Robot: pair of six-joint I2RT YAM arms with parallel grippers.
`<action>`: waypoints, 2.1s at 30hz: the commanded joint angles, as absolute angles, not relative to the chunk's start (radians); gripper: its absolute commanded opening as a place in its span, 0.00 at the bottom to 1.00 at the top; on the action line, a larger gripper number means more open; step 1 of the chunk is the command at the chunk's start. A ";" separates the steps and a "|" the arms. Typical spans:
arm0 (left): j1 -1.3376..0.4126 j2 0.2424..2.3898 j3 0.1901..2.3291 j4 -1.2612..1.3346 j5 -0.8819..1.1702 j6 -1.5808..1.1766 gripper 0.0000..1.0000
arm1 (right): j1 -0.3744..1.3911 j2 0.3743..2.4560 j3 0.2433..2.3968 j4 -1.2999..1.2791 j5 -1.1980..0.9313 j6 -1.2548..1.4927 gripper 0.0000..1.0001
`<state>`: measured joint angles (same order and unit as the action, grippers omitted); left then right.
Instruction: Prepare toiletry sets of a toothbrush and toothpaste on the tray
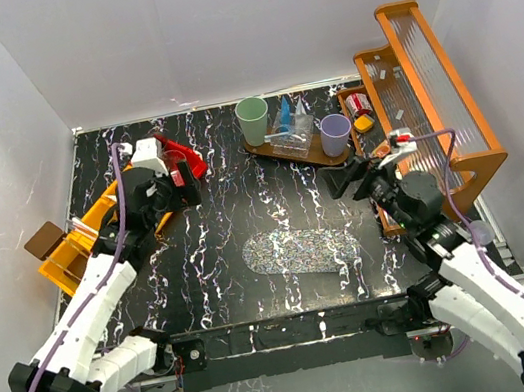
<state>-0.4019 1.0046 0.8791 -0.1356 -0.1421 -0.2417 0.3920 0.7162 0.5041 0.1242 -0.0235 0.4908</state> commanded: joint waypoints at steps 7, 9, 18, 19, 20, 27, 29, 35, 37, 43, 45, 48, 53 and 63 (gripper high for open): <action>-0.343 1.109 1.032 -0.454 -0.154 -0.359 0.91 | 0.393 0.475 0.480 0.010 0.126 0.541 0.98; -0.290 1.135 1.064 -0.462 -0.116 -0.362 0.91 | 0.393 0.487 0.517 -0.038 0.124 0.507 0.98; -0.125 1.311 1.270 -0.491 -0.018 -0.335 0.99 | 0.393 0.527 0.563 -0.085 -0.085 0.389 0.98; -0.112 1.319 1.291 -0.503 -0.024 -0.327 0.99 | 0.392 0.526 0.559 -0.081 -0.100 0.387 0.98; -0.097 1.323 1.309 -0.521 -0.029 -0.315 0.99 | 0.392 0.527 0.551 -0.077 -0.101 0.387 0.98; -0.011 1.320 1.418 -0.658 -0.138 -0.217 0.99 | 0.393 0.534 0.535 -0.061 -0.155 0.376 0.98; -0.001 1.314 1.438 -0.700 -0.240 -0.194 0.99 | 0.393 0.542 0.533 -0.057 -0.162 0.377 0.98; 0.004 1.249 1.392 -0.694 -0.642 -0.186 0.99 | 0.393 0.569 0.525 -0.048 -0.181 0.380 0.98; 0.007 1.190 1.310 -0.608 -0.763 -0.212 0.99 | 0.393 0.587 0.523 -0.045 -0.198 0.383 0.98; 0.022 0.950 1.022 -0.297 -0.801 -0.324 0.95 | 0.395 0.685 0.539 -0.036 -0.274 0.398 0.98; 0.024 0.892 0.926 -0.203 -0.828 -0.345 0.95 | 0.398 0.716 0.552 -0.041 -0.299 0.401 0.98; 0.034 0.856 0.836 -0.133 -0.858 -0.355 0.94 | 0.403 0.760 0.575 -0.052 -0.346 0.395 0.98; 0.056 0.946 0.846 -0.232 -0.850 -0.461 0.90 | 0.405 0.827 0.598 -0.054 -0.420 0.400 0.98; 0.058 0.917 0.668 -0.123 -0.937 -0.540 0.46 | 0.405 0.910 0.609 0.005 -0.477 0.443 0.99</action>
<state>0.0505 0.9527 0.7448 -0.2237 -0.8421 -0.5301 0.3996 0.8936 0.5503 -0.0860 -0.4419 0.4259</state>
